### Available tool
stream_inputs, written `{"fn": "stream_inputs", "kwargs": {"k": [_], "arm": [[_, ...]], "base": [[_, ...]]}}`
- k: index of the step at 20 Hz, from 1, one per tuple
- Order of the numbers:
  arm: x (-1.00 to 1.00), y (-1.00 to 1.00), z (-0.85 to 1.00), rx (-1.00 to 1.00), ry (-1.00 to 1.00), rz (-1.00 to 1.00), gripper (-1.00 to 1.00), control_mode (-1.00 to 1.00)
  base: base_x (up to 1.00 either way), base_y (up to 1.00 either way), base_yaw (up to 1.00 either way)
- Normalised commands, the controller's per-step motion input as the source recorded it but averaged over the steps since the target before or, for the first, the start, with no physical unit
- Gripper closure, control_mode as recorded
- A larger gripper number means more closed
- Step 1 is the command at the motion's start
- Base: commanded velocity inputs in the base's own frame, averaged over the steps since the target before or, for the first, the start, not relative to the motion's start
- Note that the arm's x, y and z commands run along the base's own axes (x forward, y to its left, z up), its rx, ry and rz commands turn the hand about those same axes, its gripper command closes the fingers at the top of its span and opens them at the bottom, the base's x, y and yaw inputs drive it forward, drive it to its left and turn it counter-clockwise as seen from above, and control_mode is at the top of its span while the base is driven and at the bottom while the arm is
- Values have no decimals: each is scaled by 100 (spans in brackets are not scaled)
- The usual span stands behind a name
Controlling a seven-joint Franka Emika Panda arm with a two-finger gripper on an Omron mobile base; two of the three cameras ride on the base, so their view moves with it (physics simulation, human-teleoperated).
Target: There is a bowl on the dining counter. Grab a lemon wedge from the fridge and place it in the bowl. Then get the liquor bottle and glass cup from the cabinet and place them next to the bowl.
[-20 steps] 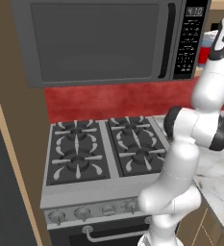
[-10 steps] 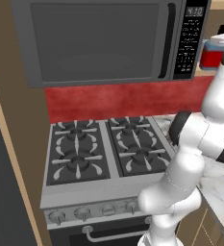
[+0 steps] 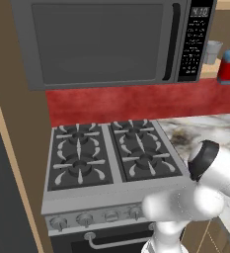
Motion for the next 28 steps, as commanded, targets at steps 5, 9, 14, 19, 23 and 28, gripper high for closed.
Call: {"fn": "stream_inputs", "kwargs": {"k": [5, 9, 14, 19, 23, 28], "arm": [[-96, 68, 0, 0, 0, 0, 100, -100], [-82, 100, 0, -5, 0, 0, 100, -100], [-80, 100, 0, -4, 0, 0, 100, -100], [-94, 80, 0, 0, -1, 0, 100, -100], [-100, 49, 0, 0, -3, 0, 100, -100], [-80, 36, -2, 0, 0, 0, 100, -100]], "base": [[0, 0, 0], [0, 0, 0], [0, 0, 0], [0, 0, 0], [0, 0, 0], [0, 0, 0]]}}
